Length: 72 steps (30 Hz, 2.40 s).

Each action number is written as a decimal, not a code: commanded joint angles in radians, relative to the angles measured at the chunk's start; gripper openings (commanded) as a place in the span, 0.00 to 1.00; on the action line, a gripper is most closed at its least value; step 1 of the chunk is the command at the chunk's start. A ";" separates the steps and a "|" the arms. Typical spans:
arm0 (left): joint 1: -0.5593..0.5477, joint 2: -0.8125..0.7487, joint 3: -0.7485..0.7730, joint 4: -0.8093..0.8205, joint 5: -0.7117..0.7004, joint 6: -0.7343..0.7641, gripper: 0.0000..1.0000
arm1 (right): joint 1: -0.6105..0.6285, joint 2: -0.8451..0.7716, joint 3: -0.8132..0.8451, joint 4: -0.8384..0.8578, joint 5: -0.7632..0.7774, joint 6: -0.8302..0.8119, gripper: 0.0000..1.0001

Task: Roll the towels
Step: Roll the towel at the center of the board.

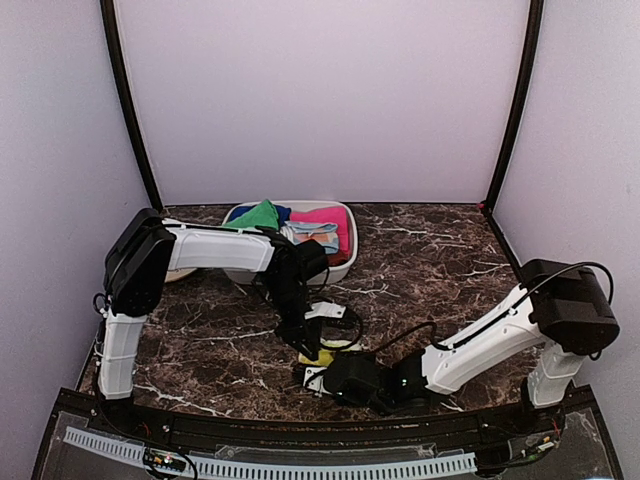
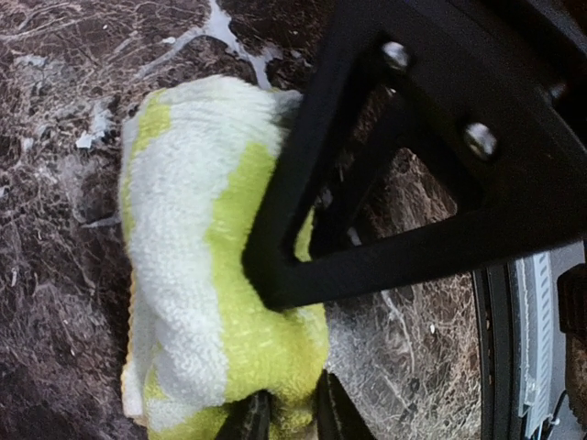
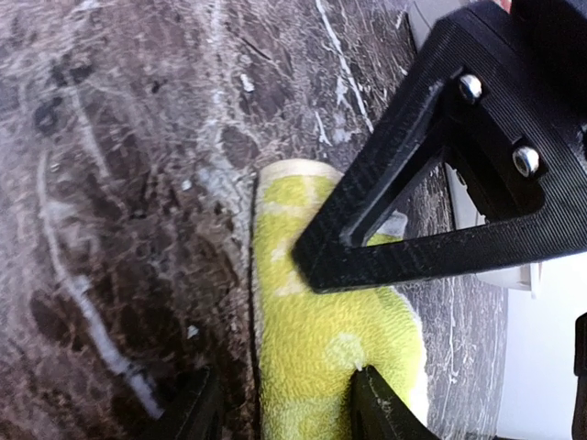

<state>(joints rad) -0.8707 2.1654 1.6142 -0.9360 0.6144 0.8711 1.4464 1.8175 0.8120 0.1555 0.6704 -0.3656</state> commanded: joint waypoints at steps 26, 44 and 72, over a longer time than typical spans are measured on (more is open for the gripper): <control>0.411 -0.776 -0.433 0.207 -0.056 -0.193 0.99 | -0.309 -0.056 0.099 -0.210 -0.754 0.506 0.35; 0.137 -0.367 -0.334 0.535 0.060 -0.297 0.92 | -0.479 -0.119 0.055 -0.061 -0.879 0.709 0.36; 0.134 -0.023 -0.175 0.492 0.156 -0.417 0.31 | -0.417 -0.448 -0.253 0.145 -0.668 0.426 0.57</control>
<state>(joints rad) -0.7334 2.1078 1.4212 -0.3786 0.7948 0.4618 0.9504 1.4925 0.6201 0.2493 -0.1677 0.3290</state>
